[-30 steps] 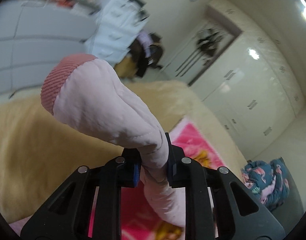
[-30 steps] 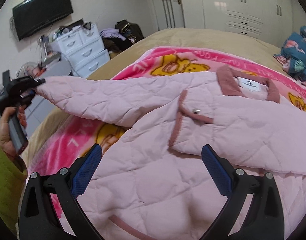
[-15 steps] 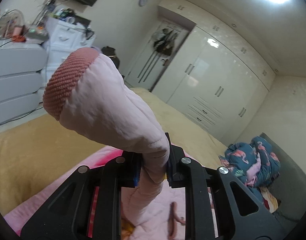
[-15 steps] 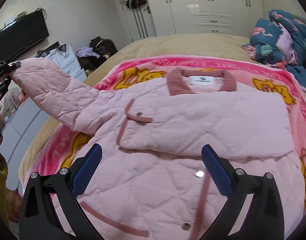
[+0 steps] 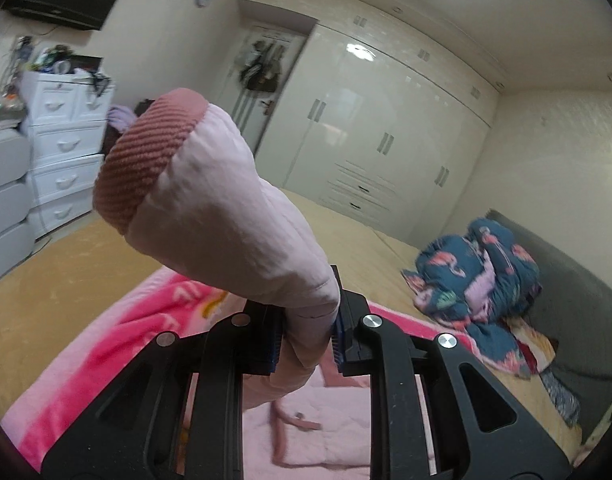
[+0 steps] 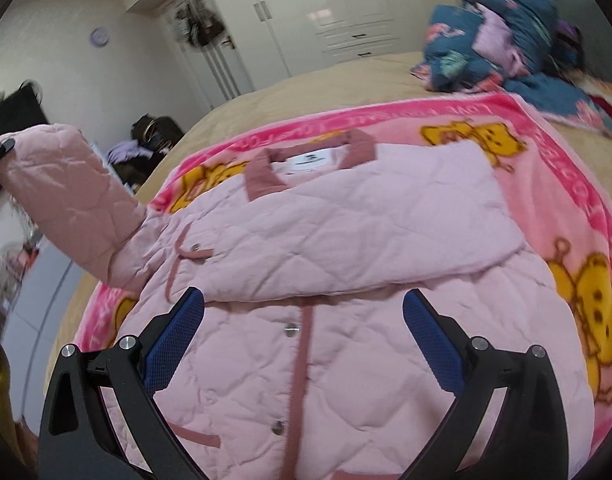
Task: Fold large clothes
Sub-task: 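Lift the sleeve with the left gripper and lay it across the jacket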
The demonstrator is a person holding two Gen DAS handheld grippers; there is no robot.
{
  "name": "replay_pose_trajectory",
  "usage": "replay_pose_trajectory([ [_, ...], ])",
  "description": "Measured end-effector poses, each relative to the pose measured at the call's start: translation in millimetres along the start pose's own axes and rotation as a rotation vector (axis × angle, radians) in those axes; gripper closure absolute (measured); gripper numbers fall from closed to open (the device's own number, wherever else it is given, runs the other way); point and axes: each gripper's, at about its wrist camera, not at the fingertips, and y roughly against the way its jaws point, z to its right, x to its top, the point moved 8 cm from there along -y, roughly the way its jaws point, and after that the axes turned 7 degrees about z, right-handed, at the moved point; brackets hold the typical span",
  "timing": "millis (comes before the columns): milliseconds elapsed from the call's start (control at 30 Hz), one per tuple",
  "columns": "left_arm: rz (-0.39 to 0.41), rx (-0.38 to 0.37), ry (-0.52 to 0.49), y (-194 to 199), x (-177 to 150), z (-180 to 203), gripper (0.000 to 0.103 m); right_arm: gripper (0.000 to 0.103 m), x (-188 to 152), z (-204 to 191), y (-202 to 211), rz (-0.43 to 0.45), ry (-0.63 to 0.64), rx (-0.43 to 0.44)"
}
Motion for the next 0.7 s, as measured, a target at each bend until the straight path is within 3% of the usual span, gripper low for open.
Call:
replay_pose_trajectory([
  [400,-0.156,-0.158,-0.111,-32,-78,92,0.091,0.004,7,65,23,0.030,-0.115,-0.043],
  [700,-0.295,-0.223,-0.208,-52,-154,138,0.088,0.004,5,125,43,0.055,-0.239,-0.099],
])
